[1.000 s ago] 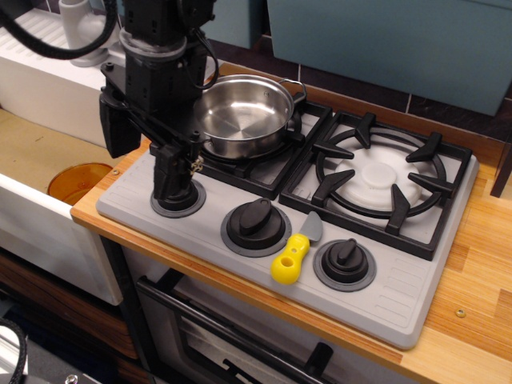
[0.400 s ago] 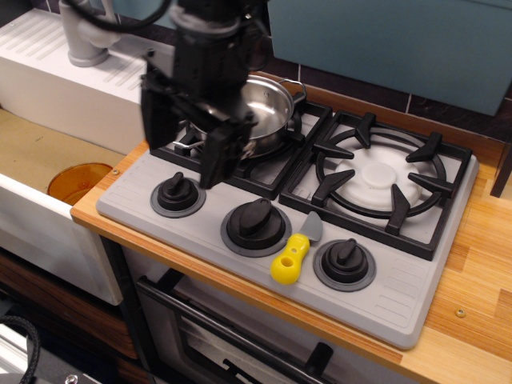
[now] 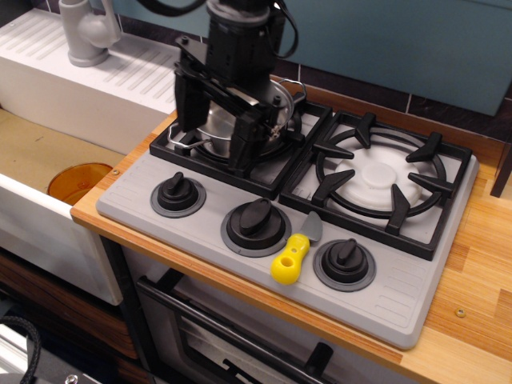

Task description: End effector reaching pot or pan

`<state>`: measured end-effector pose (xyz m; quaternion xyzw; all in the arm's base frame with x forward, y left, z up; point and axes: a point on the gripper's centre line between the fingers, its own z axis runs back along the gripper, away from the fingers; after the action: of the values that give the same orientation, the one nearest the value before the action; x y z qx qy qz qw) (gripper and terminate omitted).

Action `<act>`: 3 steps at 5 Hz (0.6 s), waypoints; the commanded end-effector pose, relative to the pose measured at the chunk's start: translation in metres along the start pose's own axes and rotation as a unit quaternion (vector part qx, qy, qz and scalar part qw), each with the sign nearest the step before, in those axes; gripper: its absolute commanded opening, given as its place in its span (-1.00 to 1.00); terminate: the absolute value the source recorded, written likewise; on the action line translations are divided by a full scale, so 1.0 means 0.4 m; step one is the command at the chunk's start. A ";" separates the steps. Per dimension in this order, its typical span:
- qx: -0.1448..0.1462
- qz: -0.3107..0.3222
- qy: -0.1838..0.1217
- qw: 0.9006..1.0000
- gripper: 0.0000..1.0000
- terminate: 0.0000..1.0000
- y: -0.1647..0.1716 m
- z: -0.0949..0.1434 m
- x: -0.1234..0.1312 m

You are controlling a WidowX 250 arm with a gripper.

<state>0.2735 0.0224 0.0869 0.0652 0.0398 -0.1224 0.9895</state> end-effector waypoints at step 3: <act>-0.004 -0.026 -0.035 0.999 1.00 -1.00 0.041 0.024 0.086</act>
<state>0.3029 0.0284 0.0817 0.0513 0.0301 -0.1526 0.9865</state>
